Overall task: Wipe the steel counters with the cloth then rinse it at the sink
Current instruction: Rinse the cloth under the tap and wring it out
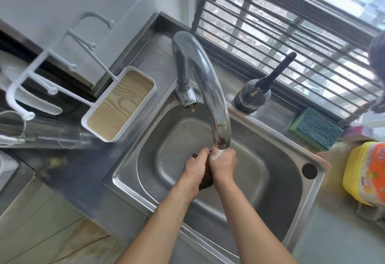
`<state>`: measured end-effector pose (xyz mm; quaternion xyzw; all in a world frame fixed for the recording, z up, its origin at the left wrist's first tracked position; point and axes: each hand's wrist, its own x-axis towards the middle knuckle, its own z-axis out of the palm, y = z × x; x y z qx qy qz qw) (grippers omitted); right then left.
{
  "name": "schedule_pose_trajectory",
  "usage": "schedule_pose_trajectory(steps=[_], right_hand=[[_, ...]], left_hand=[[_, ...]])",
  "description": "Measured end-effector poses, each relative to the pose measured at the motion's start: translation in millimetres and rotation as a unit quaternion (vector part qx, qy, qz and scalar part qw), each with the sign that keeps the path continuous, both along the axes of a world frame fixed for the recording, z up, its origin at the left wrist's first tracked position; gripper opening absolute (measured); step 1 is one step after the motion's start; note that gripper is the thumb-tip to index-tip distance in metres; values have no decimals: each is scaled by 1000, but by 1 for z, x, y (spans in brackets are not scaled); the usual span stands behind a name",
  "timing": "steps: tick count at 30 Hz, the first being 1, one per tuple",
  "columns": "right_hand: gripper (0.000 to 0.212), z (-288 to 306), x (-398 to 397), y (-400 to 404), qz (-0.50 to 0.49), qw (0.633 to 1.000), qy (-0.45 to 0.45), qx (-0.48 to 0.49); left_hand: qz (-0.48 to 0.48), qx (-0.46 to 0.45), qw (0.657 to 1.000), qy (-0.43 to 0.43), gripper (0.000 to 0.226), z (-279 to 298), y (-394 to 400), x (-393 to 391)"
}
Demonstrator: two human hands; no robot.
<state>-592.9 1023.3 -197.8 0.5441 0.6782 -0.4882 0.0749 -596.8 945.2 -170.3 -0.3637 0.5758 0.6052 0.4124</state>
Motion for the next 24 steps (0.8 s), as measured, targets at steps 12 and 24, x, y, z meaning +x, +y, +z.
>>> schedule_pose_trajectory(steps=[12,24], right_hand=[[27,18,44,-10,26,989,66,-133],[20,12,5,-1,-97,989,101,-49]], left_hand=[[-8,-32,997,76,31,-31,-11,-10],[-48,-12,992,118,27,-16,8,5]])
